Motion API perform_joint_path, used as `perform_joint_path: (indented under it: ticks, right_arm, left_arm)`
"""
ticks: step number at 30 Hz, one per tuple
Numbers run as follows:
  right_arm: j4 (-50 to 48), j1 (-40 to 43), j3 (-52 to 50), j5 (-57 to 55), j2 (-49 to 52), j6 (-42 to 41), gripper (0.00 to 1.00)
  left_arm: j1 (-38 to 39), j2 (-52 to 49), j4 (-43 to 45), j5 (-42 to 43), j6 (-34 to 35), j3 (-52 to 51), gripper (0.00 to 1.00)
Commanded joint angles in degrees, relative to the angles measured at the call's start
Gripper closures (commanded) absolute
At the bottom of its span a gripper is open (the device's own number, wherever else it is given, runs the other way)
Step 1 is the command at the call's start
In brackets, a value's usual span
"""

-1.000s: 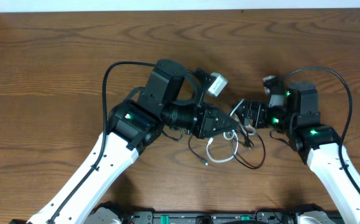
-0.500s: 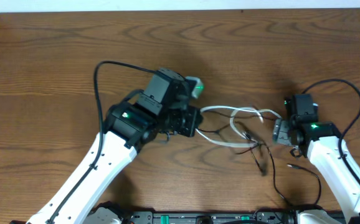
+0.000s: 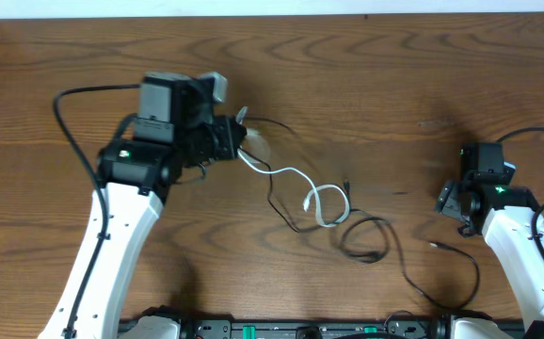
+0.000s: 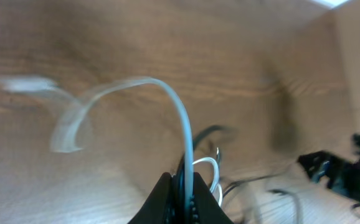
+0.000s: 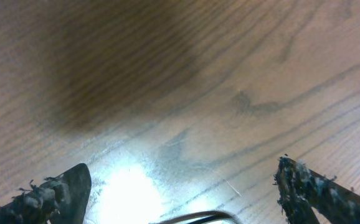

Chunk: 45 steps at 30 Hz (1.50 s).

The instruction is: Untangle cables

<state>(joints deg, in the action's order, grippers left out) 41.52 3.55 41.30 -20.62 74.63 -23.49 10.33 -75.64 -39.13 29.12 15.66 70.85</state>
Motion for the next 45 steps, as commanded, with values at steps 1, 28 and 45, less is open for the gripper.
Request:
perform_joint_path:
  ticks: [1,28,45]
  right_arm:
    - [-1.7,0.52,0.15,5.07,0.13,-0.76,0.05]
    - [-4.42,-6.75,0.15,49.22,0.13,20.55,0.08]
    - [-4.46,-6.75,0.15,46.23,0.13,20.55,0.07]
  left_arm:
    - [-1.9,0.94,2.21,8.52,1.57,1.03,0.92]
    - [10.21,-2.1,7.54,-2.4,-0.55,0.63,0.71]
    - [9.86,-1.2,1.77,-3.21,2.99,0.63,0.17]
